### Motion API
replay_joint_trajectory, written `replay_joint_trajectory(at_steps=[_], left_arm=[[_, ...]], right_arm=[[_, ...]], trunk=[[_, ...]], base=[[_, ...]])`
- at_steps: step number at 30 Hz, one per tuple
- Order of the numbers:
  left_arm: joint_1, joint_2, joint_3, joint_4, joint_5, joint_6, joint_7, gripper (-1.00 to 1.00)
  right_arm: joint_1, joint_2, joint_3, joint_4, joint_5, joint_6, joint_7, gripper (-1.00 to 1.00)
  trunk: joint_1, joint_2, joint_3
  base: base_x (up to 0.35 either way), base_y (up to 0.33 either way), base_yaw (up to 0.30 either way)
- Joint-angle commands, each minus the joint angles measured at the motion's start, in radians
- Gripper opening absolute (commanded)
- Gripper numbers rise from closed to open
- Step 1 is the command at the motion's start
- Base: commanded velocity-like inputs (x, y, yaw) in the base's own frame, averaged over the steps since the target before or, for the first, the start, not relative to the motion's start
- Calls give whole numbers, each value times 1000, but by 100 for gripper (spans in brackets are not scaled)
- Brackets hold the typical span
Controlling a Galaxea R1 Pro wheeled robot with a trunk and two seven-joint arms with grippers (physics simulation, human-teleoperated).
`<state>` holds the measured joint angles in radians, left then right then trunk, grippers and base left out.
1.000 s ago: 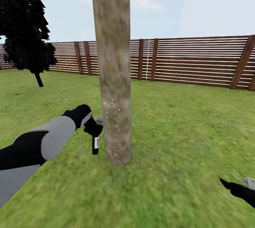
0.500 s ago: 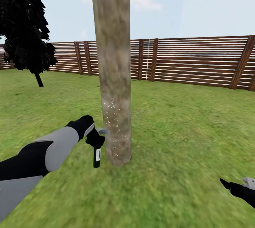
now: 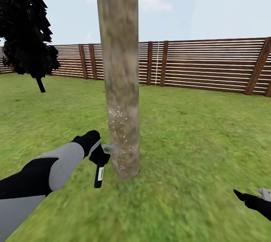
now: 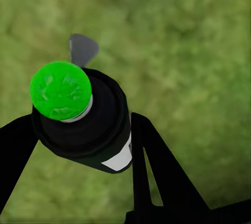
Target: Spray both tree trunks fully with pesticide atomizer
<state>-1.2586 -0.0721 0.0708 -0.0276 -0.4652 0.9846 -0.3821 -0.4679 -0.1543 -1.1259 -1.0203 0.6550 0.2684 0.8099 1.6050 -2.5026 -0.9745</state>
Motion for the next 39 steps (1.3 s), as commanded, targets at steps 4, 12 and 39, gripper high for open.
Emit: replay_joint_trajectory(at_steps=[4,12,39], left_arm=[[2,-1,0,1,-1,1,0,-100],[42,-2,0,2,-1,1,0,-100],[87,-3,4,-71,0,-6,3,-100]], right_arm=[[0,0,0,-1,0,0,0,100],[0,0,0,-1,0,0,1,100],[0,0,3,1,0,0,0,100]], trunk=[[0,0,0],[0,0,0],[0,0,0]], base=[[0,0,154],[0,0,205],[-65,-209,187]])
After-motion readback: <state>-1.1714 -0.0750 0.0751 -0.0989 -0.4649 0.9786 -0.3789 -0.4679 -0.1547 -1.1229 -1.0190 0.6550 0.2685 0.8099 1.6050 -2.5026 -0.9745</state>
